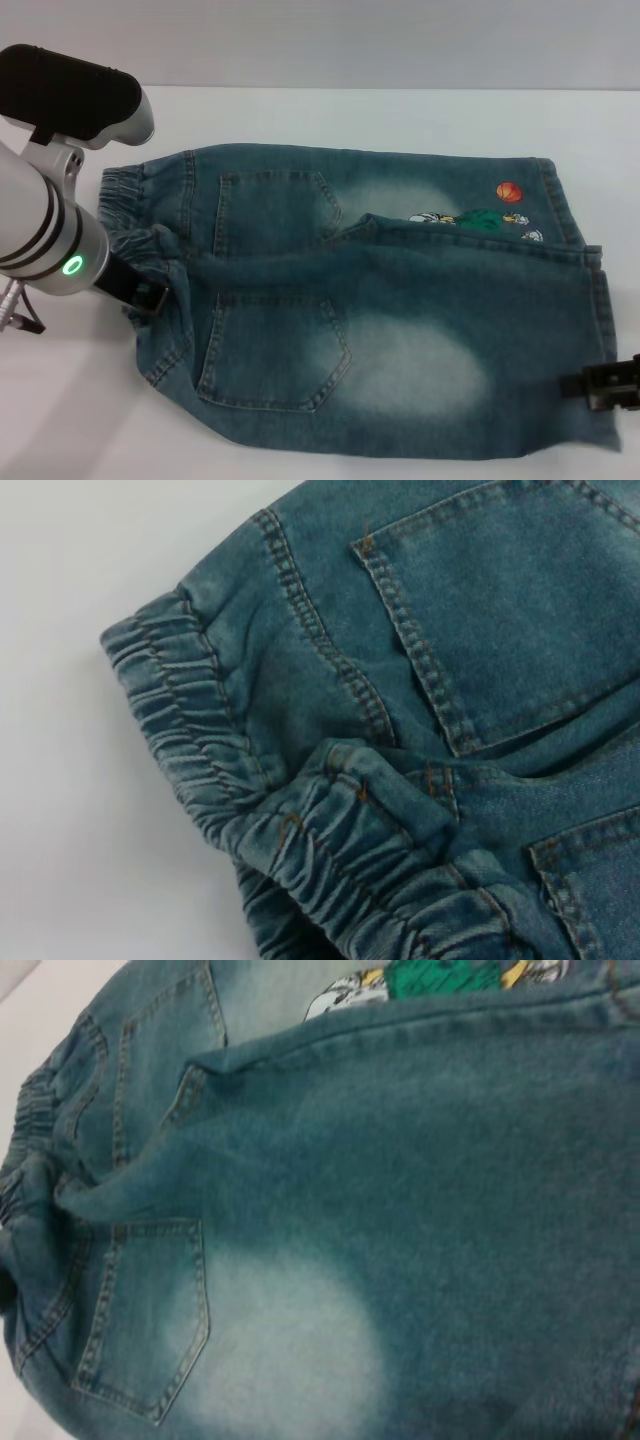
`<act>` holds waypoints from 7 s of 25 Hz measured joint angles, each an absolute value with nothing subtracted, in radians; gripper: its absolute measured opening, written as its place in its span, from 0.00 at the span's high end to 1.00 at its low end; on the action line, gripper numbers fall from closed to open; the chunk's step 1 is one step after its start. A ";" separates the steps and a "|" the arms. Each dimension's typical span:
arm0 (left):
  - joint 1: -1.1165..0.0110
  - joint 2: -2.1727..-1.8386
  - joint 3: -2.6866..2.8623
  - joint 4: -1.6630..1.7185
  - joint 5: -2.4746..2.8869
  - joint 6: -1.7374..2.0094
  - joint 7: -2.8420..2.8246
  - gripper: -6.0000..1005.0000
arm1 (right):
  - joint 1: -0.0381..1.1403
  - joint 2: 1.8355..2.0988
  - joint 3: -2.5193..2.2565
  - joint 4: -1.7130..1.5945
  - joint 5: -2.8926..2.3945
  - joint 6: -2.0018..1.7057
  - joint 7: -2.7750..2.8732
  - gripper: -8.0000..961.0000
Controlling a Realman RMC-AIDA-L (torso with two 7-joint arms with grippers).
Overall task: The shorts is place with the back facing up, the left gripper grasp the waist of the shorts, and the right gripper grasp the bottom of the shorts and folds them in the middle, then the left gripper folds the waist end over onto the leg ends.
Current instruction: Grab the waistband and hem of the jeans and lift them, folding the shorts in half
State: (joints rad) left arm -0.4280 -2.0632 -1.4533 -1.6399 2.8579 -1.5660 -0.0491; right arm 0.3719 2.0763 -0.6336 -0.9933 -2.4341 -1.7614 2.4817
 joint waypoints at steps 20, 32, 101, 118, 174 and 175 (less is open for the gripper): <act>-0.436 -2.062 -1.454 -1.619 2.859 -1.568 -0.049 0.79 | 0.300 2.082 -0.638 -1.062 -2.443 -1.807 2.533 0.34; -0.439 -2.062 -1.454 -1.618 2.858 -1.568 -0.043 0.79 | 0.288 2.084 -0.628 -1.094 -2.446 -1.825 2.541 0.34; -0.434 -2.062 -1.451 -1.617 2.858 -1.566 -0.042 0.79 | 0.321 2.083 -0.773 -1.031 -2.392 -1.749 2.501 0.57; -0.431 -2.062 -1.453 -1.605 2.858 -1.565 -0.040 0.79 | 0.341 2.078 -0.779 -1.034 -2.345 -1.737 2.490 0.99; -0.466 -2.060 -1.450 -1.603 2.861 -1.582 -0.040 0.79 | 0.275 2.083 -0.690 -1.075 -2.424 -1.817 2.541 0.29; -0.466 -2.060 -1.450 -1.603 2.861 -1.582 -0.040 0.79 | 0.278 2.083 -0.690 -1.069 -2.423 -1.816 2.539 0.29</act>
